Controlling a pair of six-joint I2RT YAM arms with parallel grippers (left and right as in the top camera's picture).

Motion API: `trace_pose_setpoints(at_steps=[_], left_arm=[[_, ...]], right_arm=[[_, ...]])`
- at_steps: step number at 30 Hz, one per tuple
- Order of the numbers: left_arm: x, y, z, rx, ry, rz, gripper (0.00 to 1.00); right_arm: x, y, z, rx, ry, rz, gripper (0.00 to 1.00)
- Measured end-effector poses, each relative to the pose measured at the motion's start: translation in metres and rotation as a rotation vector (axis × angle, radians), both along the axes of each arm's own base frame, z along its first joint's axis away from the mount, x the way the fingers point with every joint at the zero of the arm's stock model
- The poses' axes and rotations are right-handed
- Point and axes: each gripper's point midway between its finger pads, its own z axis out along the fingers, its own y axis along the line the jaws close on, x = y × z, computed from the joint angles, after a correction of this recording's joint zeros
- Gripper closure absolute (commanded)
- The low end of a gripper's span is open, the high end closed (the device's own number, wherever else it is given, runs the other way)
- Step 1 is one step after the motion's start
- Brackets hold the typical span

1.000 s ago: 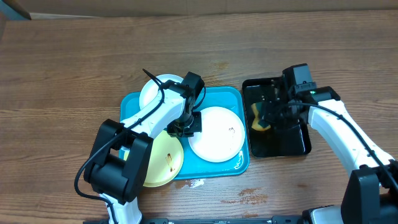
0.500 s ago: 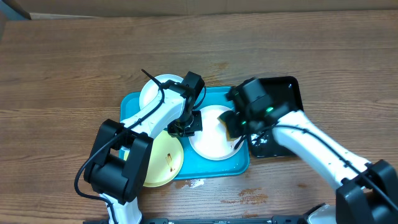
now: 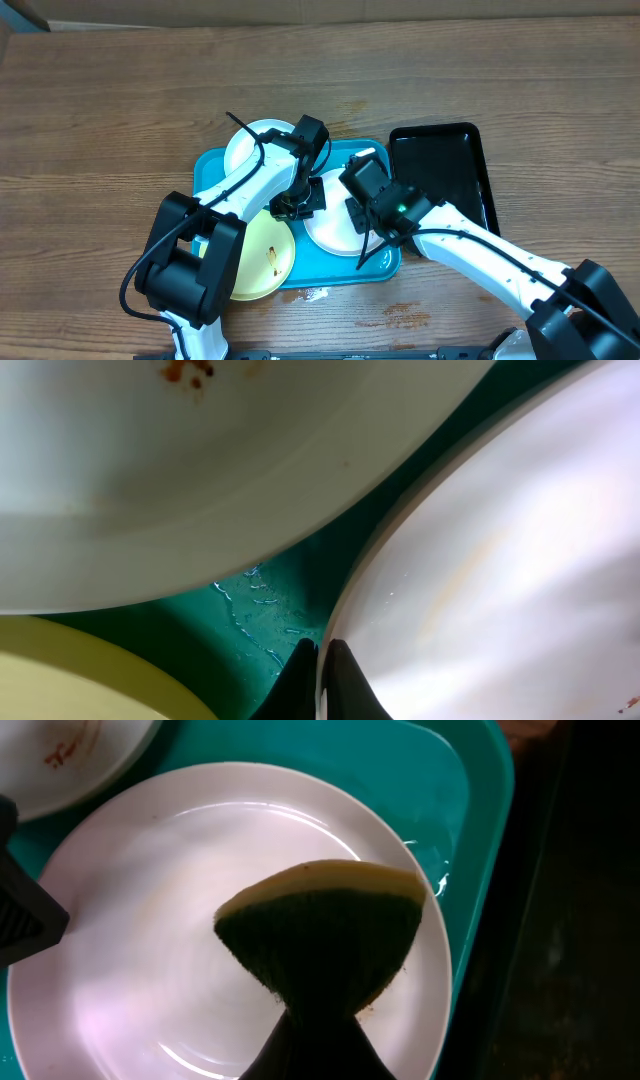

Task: Clean dirty plates on tray and stack at the side
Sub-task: 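Carry the sponge with the right gripper onto the held white plate, then scrub the white plate with the sponge while the left gripper holds it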

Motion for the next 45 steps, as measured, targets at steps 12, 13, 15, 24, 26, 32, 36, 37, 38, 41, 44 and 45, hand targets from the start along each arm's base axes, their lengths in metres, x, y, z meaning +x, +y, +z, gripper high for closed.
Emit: trace_pose_setpoints(at_steps=[12,13,15,24,26,32,36,37,38,41,44,45], left_arm=[[0.0,0.0,0.0,0.001,0.001,0.008,0.96],[0.0,0.0,0.0,0.001,0.001,0.008,0.96],[0.0,0.0,0.0,0.001,0.0,0.008,0.96],[0.0,0.0,0.0,0.001,0.001,0.01,0.96],[0.0,0.0,0.0,0.0,0.001,0.01,0.96],[-0.001,0.0,0.0,0.0,0.006,0.01,0.96],[-0.001,0.0,0.0,0.0,0.005,0.011,0.96],[-0.001,0.0,0.0,0.0,0.005,0.011,0.96],[-0.001,0.0,0.0,0.0,0.005,0.011,0.96],[-0.001,0.0,0.0,0.0,0.005,0.011,0.96],[0.0,0.0,0.0,-0.001,0.003,0.011,0.96],[0.0,0.0,0.0,-0.001,0.002,0.011,0.96]], right_arm=[[-0.007,0.006,-0.007,0.042,0.034,0.008,0.96],[-0.008,0.006,-0.007,0.045,0.037,0.009,0.96],[-0.008,0.006,-0.007,0.047,0.042,0.01,0.96],[-0.013,0.005,-0.01,0.04,0.066,0.013,0.38],[-0.012,0.006,-0.009,0.048,0.061,0.013,0.31],[-0.02,-0.001,-0.013,0.017,0.097,0.012,0.31],[-0.027,-0.006,-0.017,-0.008,0.125,0.011,0.33],[-0.027,-0.007,-0.017,-0.01,0.127,0.01,0.33],[-0.027,-0.007,-0.017,-0.01,0.127,0.011,0.33],[-0.025,-0.005,-0.019,0.004,0.111,0.012,0.35],[-0.024,-0.004,-0.025,0.014,0.095,0.014,0.5],[-0.025,-0.005,-0.027,0.01,0.098,0.015,0.51]])
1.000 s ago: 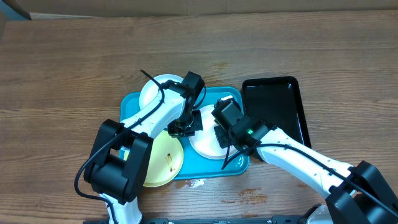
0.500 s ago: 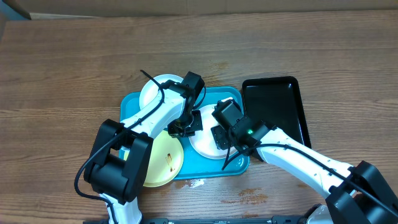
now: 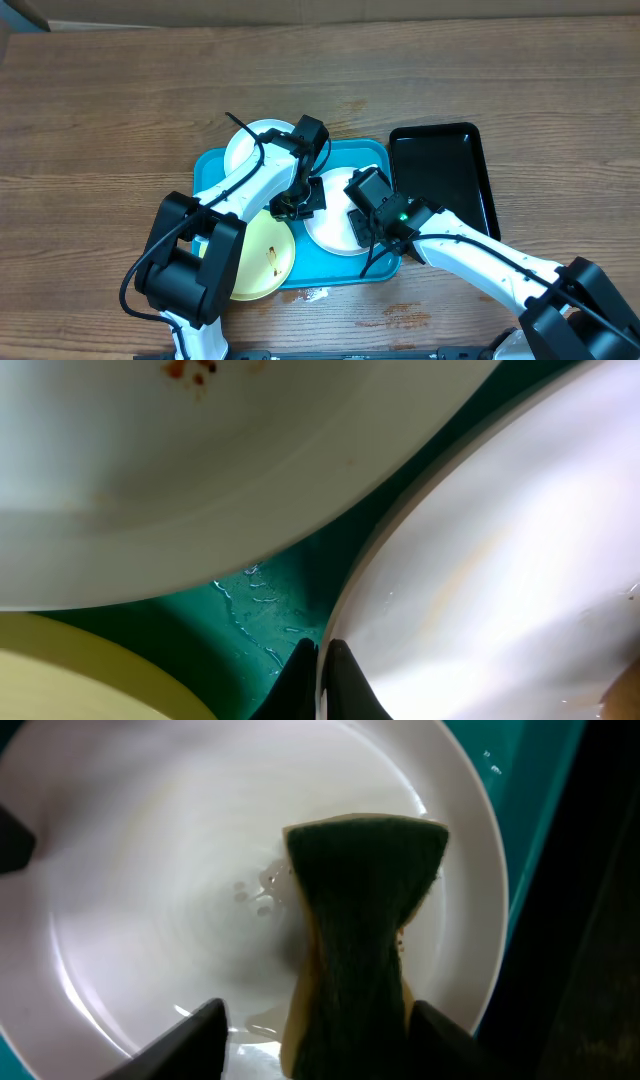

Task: Clean dirty plates on tray and stack at the side
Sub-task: 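Scrub the white plate with the sponge while the left gripper holds it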

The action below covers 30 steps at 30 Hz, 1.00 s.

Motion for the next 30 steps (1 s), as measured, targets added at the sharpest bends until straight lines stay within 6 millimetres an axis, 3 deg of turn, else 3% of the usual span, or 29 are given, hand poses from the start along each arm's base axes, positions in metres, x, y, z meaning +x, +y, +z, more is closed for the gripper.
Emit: trace_pose_setpoints(at_steps=[3,5,7,8,26,30], left_arm=[[0.0,0.0,0.0,0.0,0.0,0.0,0.96],[0.0,0.0,0.0,0.0,0.0,0.0,0.96],[0.0,0.0,0.0,0.0,0.0,0.0,0.96],[0.0,0.0,0.0,0.0,0.0,0.0,0.96],[0.001,-0.001,0.0,-0.003,-0.003,-0.001,0.96],[0.001,-0.001,0.0,-0.004,-0.003,-0.001,0.96]], right_arm=[[-0.001,-0.003,-0.007,-0.02,0.011,0.003,0.6],[-0.002,-0.003,-0.011,-0.03,0.018,0.004,0.81],[-0.001,-0.005,-0.012,-0.037,0.016,0.003,0.95],[-0.001,-0.005,-0.012,-0.04,0.016,0.003,0.96],[-0.021,-0.009,-0.016,-0.052,0.117,0.015,0.96],[-0.022,-0.009,-0.016,-0.047,0.124,0.01,0.92]])
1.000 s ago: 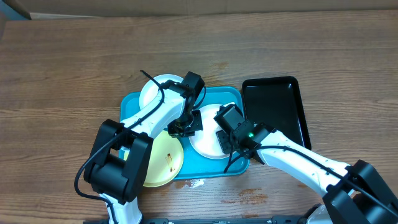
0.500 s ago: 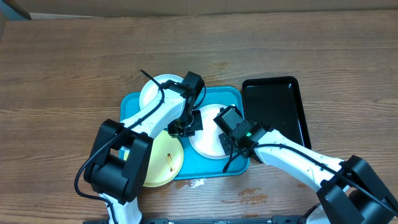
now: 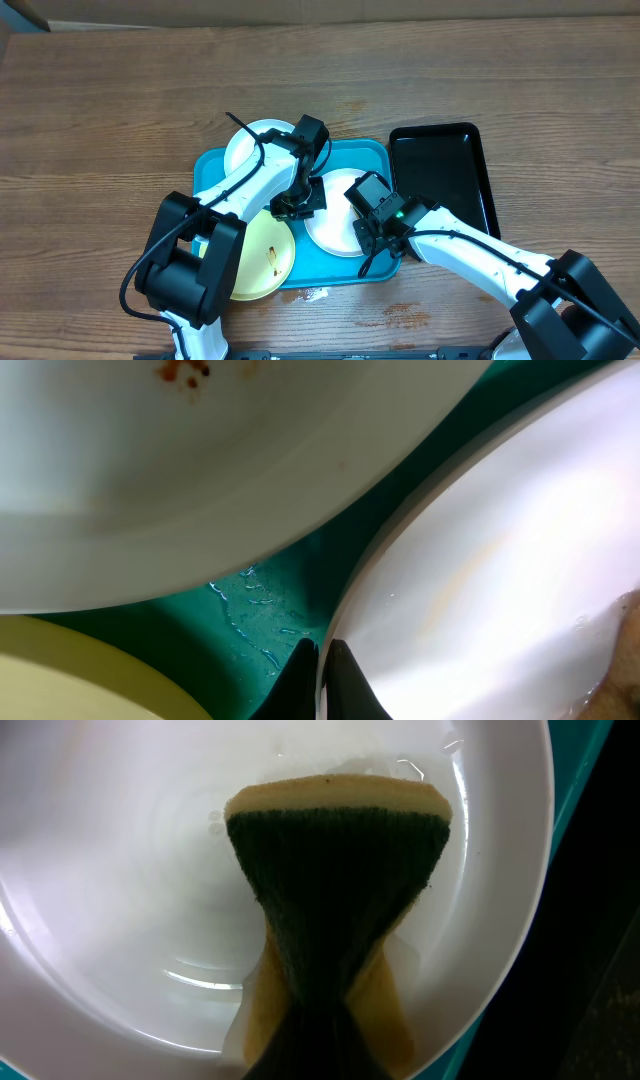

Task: Clean dirty plates on tray and stack at the side
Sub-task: 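Scrub the white plate with the sponge while the left gripper holds it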

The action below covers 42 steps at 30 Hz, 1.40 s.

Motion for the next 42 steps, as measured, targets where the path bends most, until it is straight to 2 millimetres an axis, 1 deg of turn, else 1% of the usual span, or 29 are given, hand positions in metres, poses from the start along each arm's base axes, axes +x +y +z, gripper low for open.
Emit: trace_pose_setpoints(at_steps=[1,2,12,16,30,37,42], left_arm=[[0.0,0.0,0.0,0.0,0.0,0.0,0.96],[0.0,0.0,0.0,0.0,0.0,0.0,0.96],[0.0,0.0,0.0,-0.001,0.0,0.0,0.96],[0.002,0.0,0.0,-0.002,-0.008,0.003,0.96],[0.002,0.001,0.0,-0.003,-0.006,0.005,0.96],[0.003,0.001,0.0,-0.004,-0.006,0.006,0.96],[0.005,0.0,0.001,-0.008,-0.013,0.006,0.96]], right_arm=[[0.0,0.001,0.0,0.003,-0.001,0.0,0.93],[0.0,0.001,-0.001,0.005,-0.002,-0.001,0.96],[0.006,0.0,-0.008,0.011,-0.05,-0.008,0.96],[0.015,-0.002,-0.007,0.002,-0.1,-0.022,0.96],[0.028,0.0,-0.005,0.023,-0.159,-0.008,0.96],[0.043,-0.004,-0.007,0.054,-0.174,-0.037,0.96],[0.054,-0.007,-0.009,0.14,-0.136,-0.018,0.96]])
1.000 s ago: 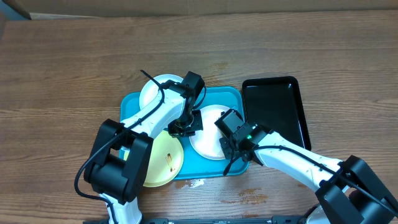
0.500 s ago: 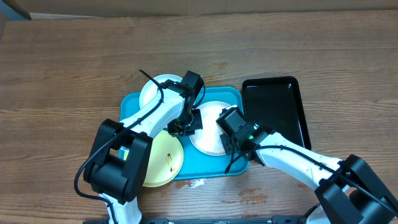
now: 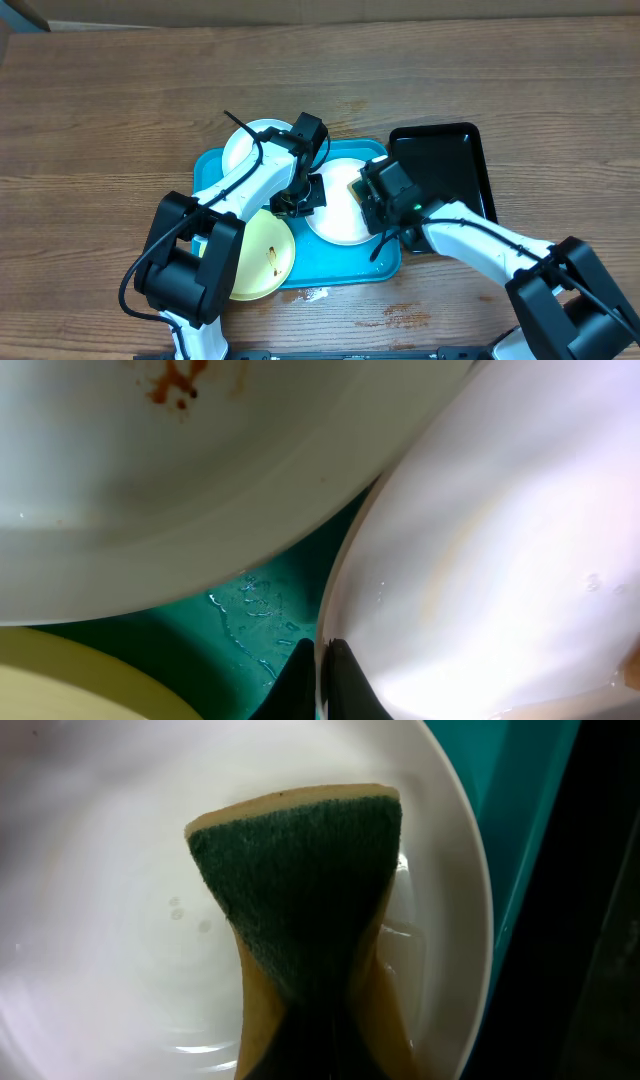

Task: Clean dirty plates on tray and stack at the side
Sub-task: 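Scrub the white plate with the sponge while the left gripper holds it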

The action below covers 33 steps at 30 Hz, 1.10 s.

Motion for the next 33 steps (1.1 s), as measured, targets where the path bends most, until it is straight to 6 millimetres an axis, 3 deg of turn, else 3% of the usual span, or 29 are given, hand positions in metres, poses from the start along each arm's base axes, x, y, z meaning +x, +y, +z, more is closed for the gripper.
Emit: trace_pose_setpoints(at_steps=[9,33], left_arm=[[0.0,0.0,0.0,0.0,0.0,0.0,0.96],[0.002,0.004,0.0,0.008,-0.003,0.008,0.96]], right_arm=[[0.023,-0.007,0.003,0.097,-0.019,0.023,0.96],[0.042,0.012,0.002,0.136,-0.131,0.209,0.96]])
